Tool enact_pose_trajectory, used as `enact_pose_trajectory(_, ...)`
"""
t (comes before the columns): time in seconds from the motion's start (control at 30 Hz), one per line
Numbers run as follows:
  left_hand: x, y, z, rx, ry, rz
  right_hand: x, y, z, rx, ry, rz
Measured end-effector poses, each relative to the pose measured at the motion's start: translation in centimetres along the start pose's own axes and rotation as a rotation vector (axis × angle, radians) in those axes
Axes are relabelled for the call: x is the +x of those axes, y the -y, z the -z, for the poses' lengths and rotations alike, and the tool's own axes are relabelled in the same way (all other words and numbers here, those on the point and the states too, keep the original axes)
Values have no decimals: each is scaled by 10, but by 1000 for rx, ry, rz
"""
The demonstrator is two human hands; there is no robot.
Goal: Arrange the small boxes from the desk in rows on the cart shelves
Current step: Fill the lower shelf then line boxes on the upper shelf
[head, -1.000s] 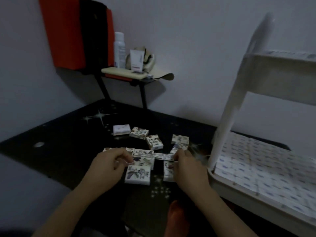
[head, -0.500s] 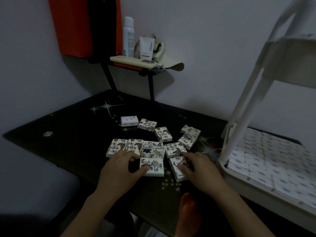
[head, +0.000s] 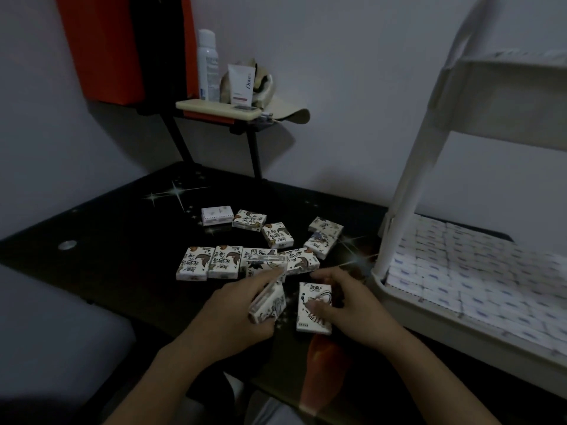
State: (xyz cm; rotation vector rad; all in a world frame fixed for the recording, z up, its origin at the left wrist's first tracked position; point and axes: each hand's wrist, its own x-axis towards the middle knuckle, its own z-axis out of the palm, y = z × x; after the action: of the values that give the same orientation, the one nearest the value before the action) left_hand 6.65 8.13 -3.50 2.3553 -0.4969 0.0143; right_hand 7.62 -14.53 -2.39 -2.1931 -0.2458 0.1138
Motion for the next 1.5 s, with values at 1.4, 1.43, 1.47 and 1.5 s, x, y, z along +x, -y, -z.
enact_pose_trajectory(1.4, 159, -425, 29, -294, -242, -811, -196, 122, 390, -606, -1136, 218)
enact_pose_trajectory(1.43, 166, -431, 26, -257, -293, -807, -194, 119, 398, -662, -1116, 164)
enact_pose_trajectory(1.47, 171, -437, 22, -212, -337, -804, -192, 117, 405, -723, -1090, 117)
enact_pose_trajectory(1.5, 176, -442, 19, -177, -355, -802, -189, 114, 411, -799, -1059, 78)
